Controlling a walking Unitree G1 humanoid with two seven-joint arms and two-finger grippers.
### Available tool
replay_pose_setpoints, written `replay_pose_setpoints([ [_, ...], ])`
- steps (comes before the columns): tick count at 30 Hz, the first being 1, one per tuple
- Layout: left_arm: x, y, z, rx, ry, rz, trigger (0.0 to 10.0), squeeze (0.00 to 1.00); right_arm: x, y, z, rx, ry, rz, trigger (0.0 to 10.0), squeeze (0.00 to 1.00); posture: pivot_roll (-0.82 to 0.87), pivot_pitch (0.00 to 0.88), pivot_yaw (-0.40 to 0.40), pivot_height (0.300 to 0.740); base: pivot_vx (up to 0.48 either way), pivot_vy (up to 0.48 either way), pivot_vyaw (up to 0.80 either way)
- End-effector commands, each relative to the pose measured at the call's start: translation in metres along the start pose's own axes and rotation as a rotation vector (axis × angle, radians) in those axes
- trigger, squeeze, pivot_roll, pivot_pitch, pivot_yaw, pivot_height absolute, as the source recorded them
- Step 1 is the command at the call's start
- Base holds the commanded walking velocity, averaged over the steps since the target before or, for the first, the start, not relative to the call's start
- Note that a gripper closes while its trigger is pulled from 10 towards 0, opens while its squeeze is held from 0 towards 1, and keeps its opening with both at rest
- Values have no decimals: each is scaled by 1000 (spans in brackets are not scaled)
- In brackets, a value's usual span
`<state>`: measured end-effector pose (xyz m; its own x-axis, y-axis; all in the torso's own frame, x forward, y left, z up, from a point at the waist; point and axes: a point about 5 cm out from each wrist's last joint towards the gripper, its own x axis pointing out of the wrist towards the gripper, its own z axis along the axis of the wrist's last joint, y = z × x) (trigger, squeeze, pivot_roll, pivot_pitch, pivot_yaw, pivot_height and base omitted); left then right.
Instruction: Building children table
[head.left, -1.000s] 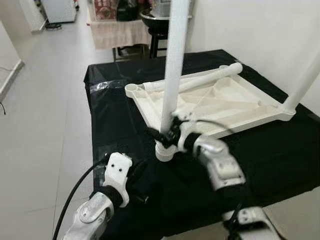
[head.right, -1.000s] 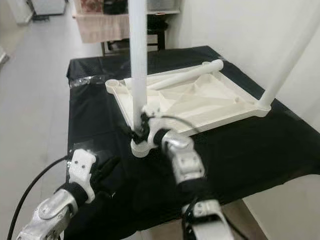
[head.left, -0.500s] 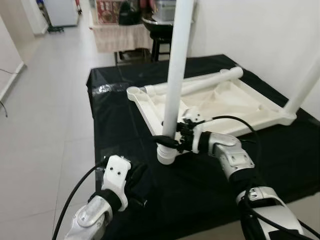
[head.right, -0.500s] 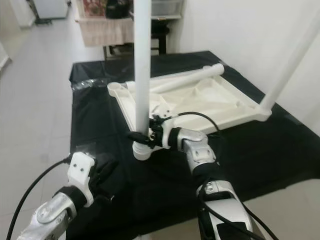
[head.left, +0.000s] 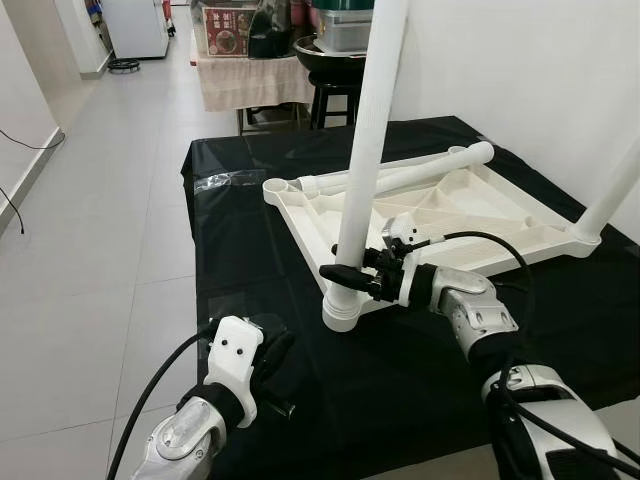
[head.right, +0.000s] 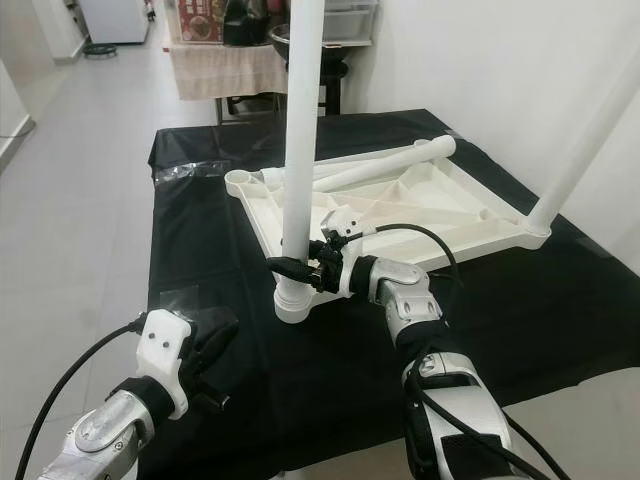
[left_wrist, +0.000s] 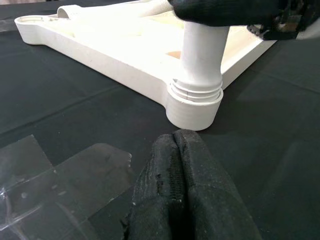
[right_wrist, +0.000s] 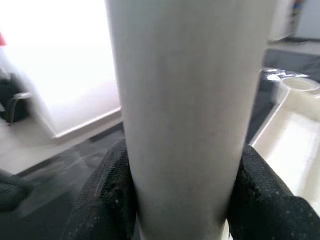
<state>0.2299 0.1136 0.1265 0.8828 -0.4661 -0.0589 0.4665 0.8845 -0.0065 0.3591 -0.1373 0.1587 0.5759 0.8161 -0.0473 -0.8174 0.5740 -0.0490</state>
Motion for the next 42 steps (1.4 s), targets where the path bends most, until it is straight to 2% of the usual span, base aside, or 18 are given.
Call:
replay_pose_setpoints([
  [1, -2, -2, -2, -8, 12, -4, 10000, 0, -2, 5, -25, 24, 112, -151, 0, 0, 32, 66, -72, 740, 0, 0, 0],
  [3, -2, -2, -2, -8, 12, -4, 10000, 0, -2, 5, -25, 24, 112, -151, 0, 0, 32, 66, -72, 740, 0, 0, 0],
  [4, -1, -1, -1, -9, 12, -3, 10000, 0, 3, 17, -29, 76, 92, -369, 0, 0, 5, 73, -57, 740, 0, 0, 0],
  [5, -1, -1, -1, -9, 12, -3, 10000, 0, 3, 17, -29, 76, 92, -369, 0, 0, 5, 73, -57, 740, 0, 0, 0],
  [6, -1, 0, -1, -9, 12, -3, 10000, 0, 1, 26, -30, 108, 87, -534, 0, 0, 4, 73, -56, 740, 0, 0, 0],
  [7, 0, 1, -1, -11, 12, -4, 10000, 0, -1, 33, -29, 100, 90, -644, 0, 0, -3, 69, -47, 740, 0, 0, 0],
  [8, 1, 2, -1, -13, 13, -6, 10000, 0, -2, 34, -29, 93, 103, -698, 0, 0, -11, 66, -32, 740, 0, 0, 0],
  [16, 2, 1, -1, -19, 12, -7, 10000, 0, 2, 31, -31, 72, 128, -661, 0, 0, -7, 72, -44, 740, 0, 0, 0],
  [22, 2, 2, 0, -21, 5, 6, 10000, 0, 2, 37, -27, 49, 136, -662, 0, 0, -4, 73, -48, 740, 0, 0, 0],
  [30, 2, 3, 1, -21, 6, 7, 10000, 0, 2, 47, -20, 42, 167, -733, 0, 0, 3, 77, -46, 740, 0, 0, 0],
  [37, 2, 5, 1, -16, 5, 13, 10000, 0, 13, 62, -17, 58, 166, -689, 0, 0, 12, 78, -49, 740, 0, 0, 0],
  [39, 2, 5, 1, -16, 5, 14, 10000, 0, 12, 61, -17, 69, 169, -691, 0, 0, 13, 78, -51, 740, 0, 0, 0],
  [40, 2, 5, 1, -15, 5, 15, 10000, 0, 11, 60, -17, 85, 172, -700, 4980, 0, 13, 80, -50, 740, 0, 0, 0],
  [41, 2, 5, 1, -15, 5, 15, 10000, 0, 10, 60, -17, 87, 174, -704, 10000, 71, 12, 80, -49, 740, 0, 0, 0],
  [42, 2, 5, 1, -15, 5, 15, 10000, 0, 10, 60, -17, 87, 174, -704, 10000, 71, 12, 80, -49, 740, 0, 0, 0],
])
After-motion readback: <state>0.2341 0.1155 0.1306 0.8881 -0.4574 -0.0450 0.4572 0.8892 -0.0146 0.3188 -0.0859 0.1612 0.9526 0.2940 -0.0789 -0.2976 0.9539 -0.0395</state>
